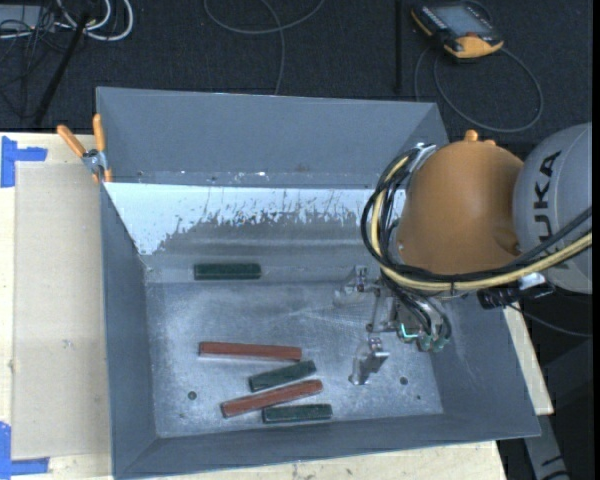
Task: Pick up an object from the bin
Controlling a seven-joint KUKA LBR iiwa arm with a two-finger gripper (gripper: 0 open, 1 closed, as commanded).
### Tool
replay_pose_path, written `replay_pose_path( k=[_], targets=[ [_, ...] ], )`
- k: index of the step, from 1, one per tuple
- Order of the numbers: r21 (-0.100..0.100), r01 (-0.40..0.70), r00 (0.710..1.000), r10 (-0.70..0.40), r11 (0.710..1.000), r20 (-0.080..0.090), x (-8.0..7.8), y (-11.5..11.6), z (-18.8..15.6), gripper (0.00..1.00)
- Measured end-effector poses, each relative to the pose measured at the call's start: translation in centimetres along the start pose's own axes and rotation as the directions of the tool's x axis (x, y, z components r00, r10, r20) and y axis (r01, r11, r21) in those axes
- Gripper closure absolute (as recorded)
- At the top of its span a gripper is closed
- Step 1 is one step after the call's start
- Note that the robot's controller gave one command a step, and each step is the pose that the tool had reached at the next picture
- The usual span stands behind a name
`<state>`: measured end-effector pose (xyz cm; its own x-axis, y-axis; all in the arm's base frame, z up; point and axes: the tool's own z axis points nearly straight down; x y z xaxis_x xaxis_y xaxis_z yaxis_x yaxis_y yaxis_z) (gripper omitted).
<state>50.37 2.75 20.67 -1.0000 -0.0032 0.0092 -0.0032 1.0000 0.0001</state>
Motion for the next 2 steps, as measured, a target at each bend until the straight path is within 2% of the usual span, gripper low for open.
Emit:
replay_pose_path(
  k=[1, 2],
  targets=[
    [-0.001, -0.001, 1.000, 0.001, 1.000, 0.008, -0.2, 0.0, -0.3, 0.00],
    [0.001, 0.061, 0.998, -0.061, 0.998, 0.012, -0.3, 3.0, 6.5, 0.00]
  ],
)
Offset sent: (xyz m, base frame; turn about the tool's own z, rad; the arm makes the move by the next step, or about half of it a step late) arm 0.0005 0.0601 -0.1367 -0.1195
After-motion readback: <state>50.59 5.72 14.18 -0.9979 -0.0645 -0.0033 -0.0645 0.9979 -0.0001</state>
